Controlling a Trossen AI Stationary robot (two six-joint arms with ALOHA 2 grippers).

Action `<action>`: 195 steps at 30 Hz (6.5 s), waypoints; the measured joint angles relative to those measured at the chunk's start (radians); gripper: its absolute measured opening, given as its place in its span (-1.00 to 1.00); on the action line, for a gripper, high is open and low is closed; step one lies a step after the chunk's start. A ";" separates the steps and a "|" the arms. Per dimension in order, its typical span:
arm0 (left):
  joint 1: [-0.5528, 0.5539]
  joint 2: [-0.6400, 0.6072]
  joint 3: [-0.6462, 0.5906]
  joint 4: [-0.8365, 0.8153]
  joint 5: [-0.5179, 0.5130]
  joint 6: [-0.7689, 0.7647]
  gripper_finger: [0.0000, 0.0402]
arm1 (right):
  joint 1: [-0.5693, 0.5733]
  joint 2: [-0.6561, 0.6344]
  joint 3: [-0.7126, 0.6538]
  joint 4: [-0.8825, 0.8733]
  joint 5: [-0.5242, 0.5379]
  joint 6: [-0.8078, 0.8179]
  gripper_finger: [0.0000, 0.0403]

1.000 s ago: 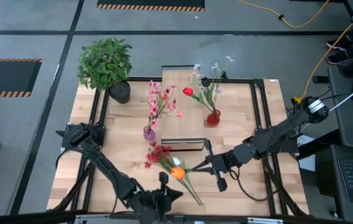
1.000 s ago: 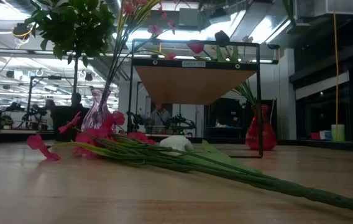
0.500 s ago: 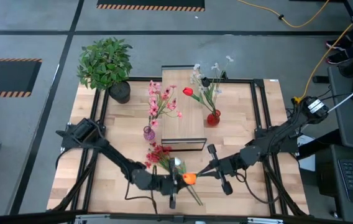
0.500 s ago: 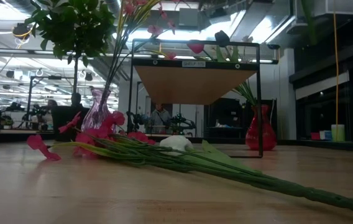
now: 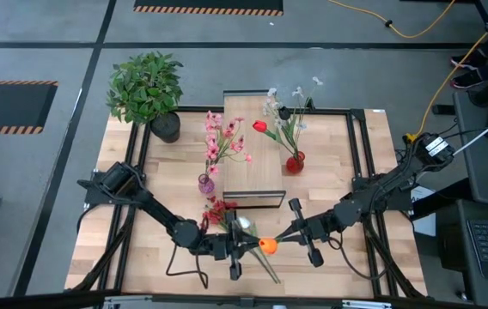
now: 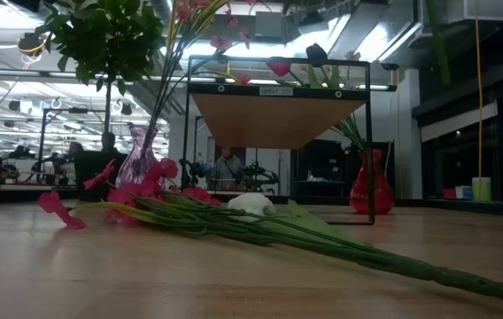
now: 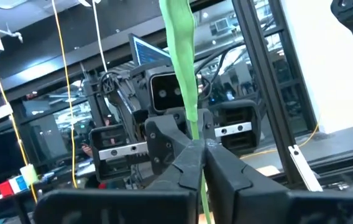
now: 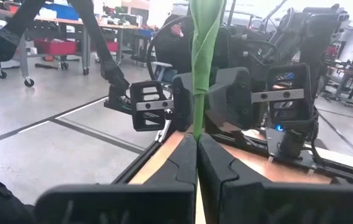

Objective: Pick and place flowers into a vace then onto a shelf
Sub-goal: Put the orange tulip into the violet vase

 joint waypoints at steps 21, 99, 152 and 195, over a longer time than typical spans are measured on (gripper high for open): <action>0.039 0.000 0.001 0.023 0.054 -0.009 -0.10 | 0.000 0.000 0.000 0.005 0.000 -0.022 -1.00; 0.111 -0.030 0.134 -0.333 0.193 -0.379 -0.19 | -0.009 0.000 0.001 0.006 -0.043 -0.010 -1.00; -0.096 -0.354 -0.053 -0.709 -0.380 -0.389 -0.98 | -0.010 -0.179 0.002 -0.164 -0.024 -0.061 -0.78; -0.163 -0.704 -0.295 -0.722 -0.961 -0.261 -0.98 | -0.022 -0.098 -0.280 0.261 0.078 0.014 -0.96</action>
